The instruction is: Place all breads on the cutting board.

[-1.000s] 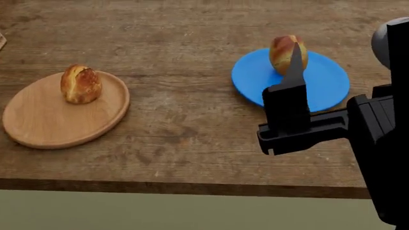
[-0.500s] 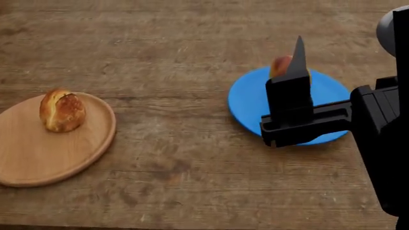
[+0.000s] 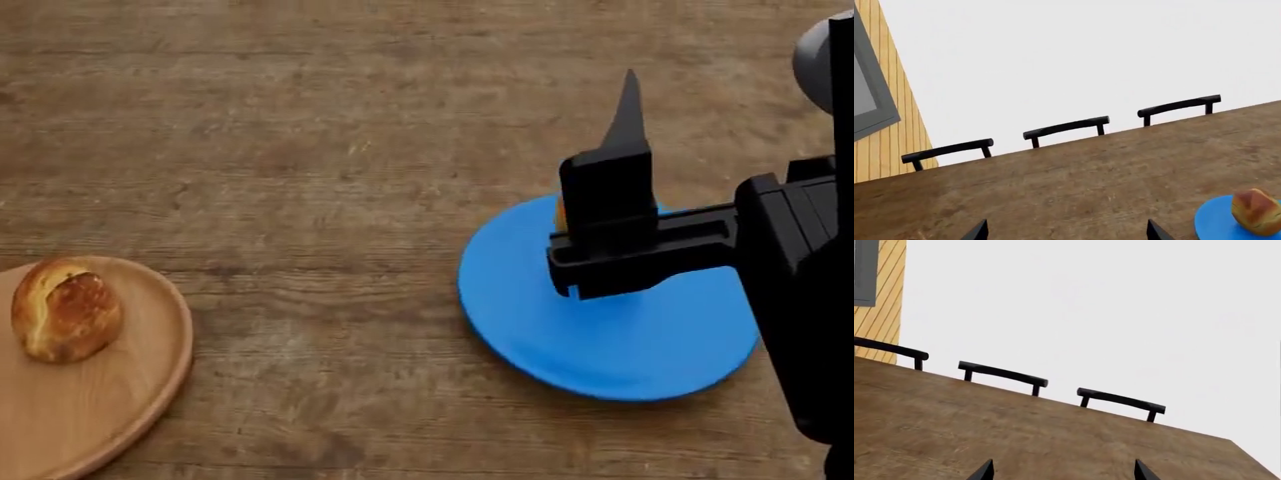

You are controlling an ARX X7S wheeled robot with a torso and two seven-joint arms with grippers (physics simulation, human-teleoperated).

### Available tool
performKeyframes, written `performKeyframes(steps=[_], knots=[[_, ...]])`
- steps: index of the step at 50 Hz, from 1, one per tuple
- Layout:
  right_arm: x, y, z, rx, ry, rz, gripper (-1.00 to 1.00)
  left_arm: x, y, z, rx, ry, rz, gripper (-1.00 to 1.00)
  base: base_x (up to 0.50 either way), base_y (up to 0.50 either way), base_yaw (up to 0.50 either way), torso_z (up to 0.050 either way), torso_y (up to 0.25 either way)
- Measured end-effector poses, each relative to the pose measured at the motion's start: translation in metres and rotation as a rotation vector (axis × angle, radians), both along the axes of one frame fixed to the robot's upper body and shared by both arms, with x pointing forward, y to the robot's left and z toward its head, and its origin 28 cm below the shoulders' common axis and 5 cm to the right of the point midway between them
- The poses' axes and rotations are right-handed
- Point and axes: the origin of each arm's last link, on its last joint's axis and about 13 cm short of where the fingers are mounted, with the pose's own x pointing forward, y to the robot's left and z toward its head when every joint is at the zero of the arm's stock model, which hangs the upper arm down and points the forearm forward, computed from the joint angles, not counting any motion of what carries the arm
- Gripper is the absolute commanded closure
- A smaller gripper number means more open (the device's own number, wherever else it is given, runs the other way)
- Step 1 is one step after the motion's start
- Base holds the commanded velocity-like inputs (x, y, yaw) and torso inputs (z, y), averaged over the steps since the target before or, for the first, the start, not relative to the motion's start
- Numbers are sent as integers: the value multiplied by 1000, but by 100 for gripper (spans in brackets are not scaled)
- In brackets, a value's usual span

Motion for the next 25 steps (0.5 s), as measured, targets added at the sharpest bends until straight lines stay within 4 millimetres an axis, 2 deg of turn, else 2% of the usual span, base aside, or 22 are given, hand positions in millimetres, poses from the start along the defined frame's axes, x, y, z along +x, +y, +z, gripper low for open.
performKeyframes(steps=[10, 25], knots=[[4, 0, -6, 4, 12, -3, -100, -1, 2, -1, -9, 1, 10, -100, 334, -83, 0, 0, 1], [8, 5, -7, 37, 25, 46, -100, -1, 4, -3, -50, 15, 9, -100, 341, 23, 0, 0, 1]])
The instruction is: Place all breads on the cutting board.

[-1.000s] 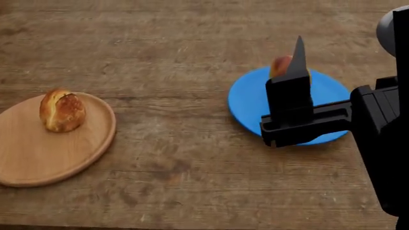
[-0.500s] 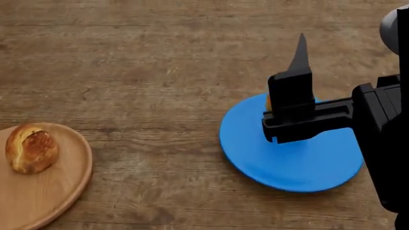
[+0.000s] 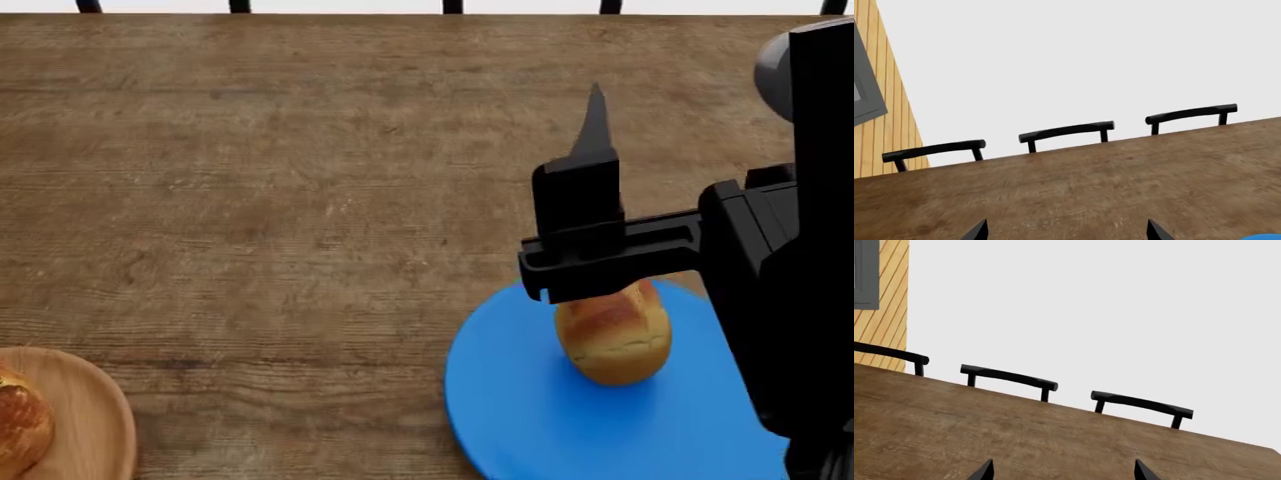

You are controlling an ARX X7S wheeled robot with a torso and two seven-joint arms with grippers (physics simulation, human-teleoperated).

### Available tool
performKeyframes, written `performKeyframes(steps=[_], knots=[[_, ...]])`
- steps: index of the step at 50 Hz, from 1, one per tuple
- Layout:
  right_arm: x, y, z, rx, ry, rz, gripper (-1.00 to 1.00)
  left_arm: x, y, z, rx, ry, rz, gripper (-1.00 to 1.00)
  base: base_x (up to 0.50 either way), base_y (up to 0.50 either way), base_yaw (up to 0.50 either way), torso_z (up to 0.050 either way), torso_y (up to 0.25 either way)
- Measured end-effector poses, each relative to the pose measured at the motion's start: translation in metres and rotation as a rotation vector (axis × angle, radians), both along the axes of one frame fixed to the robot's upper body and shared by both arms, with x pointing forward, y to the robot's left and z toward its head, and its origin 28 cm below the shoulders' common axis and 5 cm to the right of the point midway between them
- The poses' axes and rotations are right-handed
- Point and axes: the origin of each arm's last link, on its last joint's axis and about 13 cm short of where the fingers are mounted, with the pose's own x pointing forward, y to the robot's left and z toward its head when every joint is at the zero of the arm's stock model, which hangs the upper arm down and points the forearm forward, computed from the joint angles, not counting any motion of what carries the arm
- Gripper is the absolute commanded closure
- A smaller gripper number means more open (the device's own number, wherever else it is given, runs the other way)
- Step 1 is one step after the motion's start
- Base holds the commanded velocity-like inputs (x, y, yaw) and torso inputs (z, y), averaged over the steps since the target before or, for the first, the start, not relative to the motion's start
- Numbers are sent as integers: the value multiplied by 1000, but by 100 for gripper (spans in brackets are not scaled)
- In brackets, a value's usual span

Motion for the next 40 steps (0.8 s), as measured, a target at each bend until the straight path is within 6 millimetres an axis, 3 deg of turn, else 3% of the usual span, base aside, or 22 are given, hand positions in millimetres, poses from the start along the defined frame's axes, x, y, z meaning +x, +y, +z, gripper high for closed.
performKeyframes(steps=[22, 29, 40], knots=[[1, 1, 1, 20, 6, -1, -100, 0, 1, 1, -24, 14, -5, -100, 325, 126, 0, 0, 0], [3, 1, 2, 7, 59, 13, -100, 1, 1, 1, -9, 31, -7, -100, 17, 0, 0, 0, 0], [4, 0, 31, -32, 217, 59, -100, -5, 3, 10, 32, 166, -56, -100, 0, 0, 0, 0, 1]])
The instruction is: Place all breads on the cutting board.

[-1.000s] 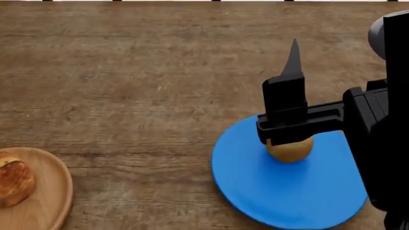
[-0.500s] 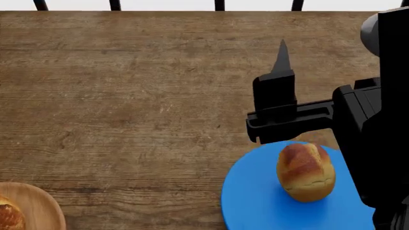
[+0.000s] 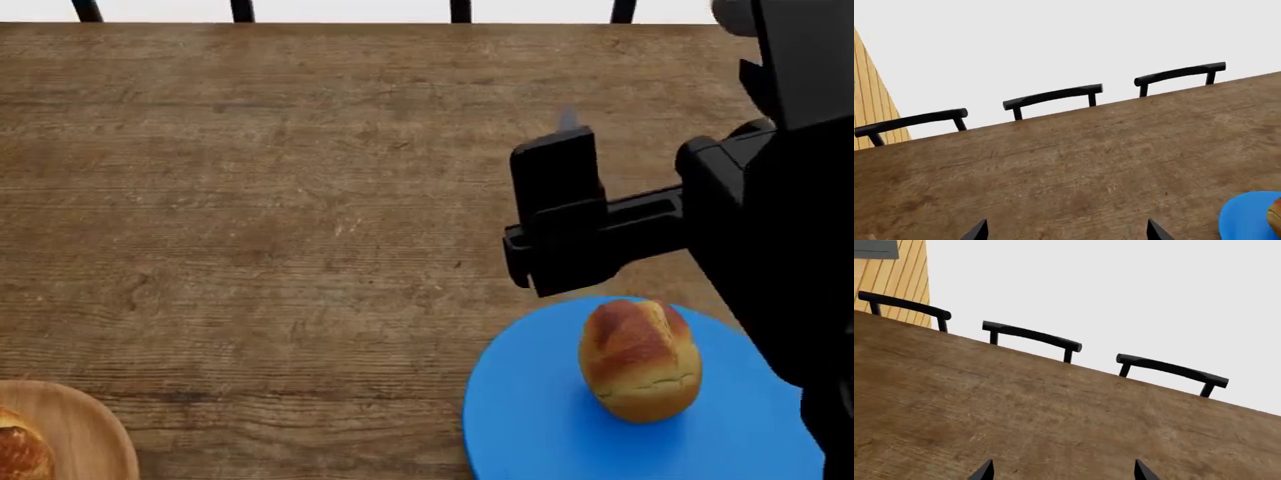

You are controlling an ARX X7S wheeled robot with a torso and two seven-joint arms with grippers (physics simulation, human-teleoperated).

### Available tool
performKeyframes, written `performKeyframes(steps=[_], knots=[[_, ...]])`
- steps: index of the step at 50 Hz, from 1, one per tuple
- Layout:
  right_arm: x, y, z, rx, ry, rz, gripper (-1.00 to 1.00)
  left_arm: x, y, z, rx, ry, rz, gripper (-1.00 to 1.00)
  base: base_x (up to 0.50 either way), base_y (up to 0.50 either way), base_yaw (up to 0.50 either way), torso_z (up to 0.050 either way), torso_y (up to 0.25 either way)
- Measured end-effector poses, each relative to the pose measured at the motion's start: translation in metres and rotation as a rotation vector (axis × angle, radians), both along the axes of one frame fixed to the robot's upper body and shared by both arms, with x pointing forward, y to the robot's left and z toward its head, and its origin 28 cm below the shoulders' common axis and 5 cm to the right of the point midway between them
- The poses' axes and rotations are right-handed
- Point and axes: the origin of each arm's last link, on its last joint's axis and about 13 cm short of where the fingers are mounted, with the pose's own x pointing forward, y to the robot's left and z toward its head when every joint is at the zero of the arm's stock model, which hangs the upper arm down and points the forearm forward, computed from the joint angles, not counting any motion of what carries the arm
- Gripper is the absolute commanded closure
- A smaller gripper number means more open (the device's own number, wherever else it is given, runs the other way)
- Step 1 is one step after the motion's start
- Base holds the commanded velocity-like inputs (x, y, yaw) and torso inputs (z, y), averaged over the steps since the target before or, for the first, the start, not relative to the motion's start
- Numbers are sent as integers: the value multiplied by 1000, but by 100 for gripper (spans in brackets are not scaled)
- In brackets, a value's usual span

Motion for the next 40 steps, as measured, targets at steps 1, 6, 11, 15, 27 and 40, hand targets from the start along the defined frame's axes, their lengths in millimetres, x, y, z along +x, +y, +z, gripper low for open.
performKeyframes(steps=[1, 6, 11, 15, 27, 40], knots=[[0, 0, 3, -4, 17, 5, -100, -1, 1, 1, 5, 22, -5, -100, 0, 0, 0, 0, 0], [2, -3, 18, -20, 120, 28, -100, -4, 3, 8, 46, 128, -35, -100, 0, 0, 0, 0, 0], [5, -7, 31, -43, 205, 34, -100, -6, 3, 15, 84, 226, -80, -100, 0, 0, 0, 0, 0], [7, -11, 38, -62, 266, 37, -100, -4, 3, 15, 104, 298, -111, -100, 0, 0, 0, 0, 0], [6, -23, 52, -70, 495, 78, -100, 2, 8, 13, 146, 449, -154, -100, 0, 0, 0, 0, 0], [15, -35, 49, -63, 613, 64, -100, 4, 8, 8, 180, 517, -186, -100, 0, 0, 0, 0, 0]])
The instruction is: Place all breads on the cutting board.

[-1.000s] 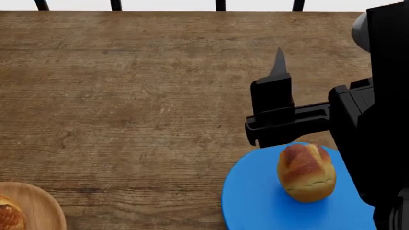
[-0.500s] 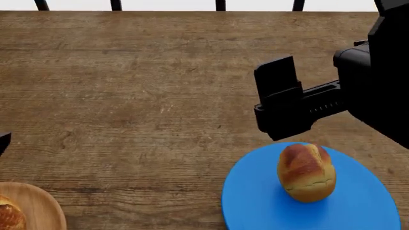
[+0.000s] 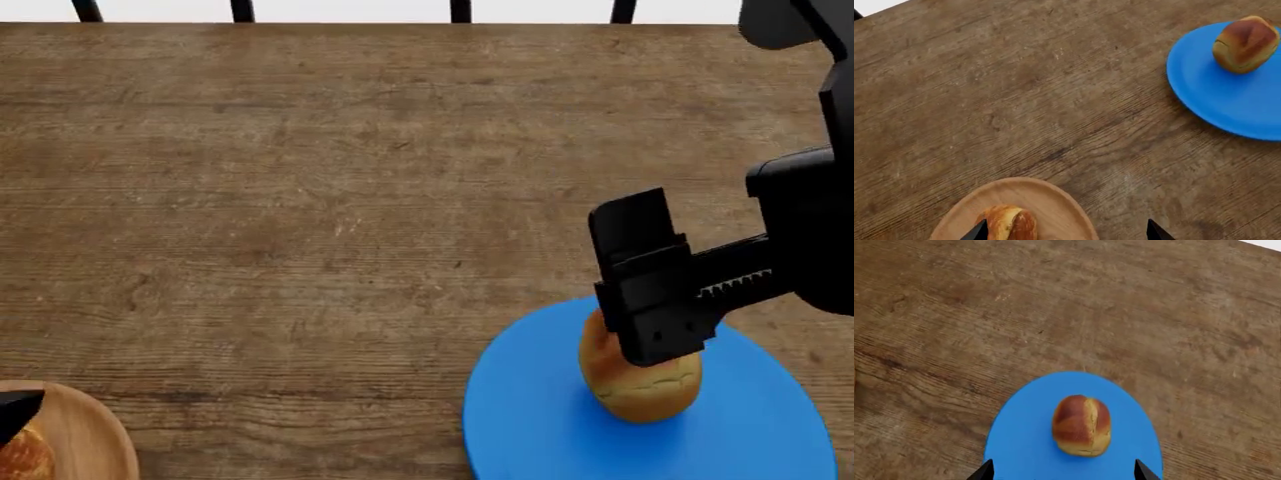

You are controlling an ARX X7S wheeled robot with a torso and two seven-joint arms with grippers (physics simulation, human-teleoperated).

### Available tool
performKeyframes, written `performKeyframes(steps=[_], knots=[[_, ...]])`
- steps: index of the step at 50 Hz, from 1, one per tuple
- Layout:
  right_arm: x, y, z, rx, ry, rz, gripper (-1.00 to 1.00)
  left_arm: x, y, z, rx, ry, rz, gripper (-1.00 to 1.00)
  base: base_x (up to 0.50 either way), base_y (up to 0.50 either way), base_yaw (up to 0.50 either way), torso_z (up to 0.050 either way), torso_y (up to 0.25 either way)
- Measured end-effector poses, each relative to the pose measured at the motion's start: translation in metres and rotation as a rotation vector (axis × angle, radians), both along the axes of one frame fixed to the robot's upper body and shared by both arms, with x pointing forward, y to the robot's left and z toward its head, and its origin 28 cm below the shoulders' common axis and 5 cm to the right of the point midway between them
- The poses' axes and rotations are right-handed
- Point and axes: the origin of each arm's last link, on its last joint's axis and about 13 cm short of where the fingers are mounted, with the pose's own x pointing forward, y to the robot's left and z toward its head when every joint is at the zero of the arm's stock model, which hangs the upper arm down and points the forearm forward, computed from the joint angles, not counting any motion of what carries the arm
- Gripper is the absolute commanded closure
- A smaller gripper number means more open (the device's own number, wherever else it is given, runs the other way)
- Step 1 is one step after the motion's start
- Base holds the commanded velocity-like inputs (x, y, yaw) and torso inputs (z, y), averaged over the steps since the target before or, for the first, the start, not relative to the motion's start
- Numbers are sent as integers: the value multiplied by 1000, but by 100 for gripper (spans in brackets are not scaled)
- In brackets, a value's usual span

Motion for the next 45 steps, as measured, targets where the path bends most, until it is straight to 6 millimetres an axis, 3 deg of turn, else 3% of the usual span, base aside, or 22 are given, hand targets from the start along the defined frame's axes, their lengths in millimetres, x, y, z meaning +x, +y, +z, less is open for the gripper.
performKeyframes(steps=[32, 45], knots=[[70, -6, -8, -60, 102, -52, -100, 3, 0, -25, 5, 73, -47, -100, 0, 0, 0, 0, 0], [88, -3, -14, -54, 136, -53, -100, 2, -1, -32, 1, 84, -59, -100, 0, 0, 0, 0, 0]])
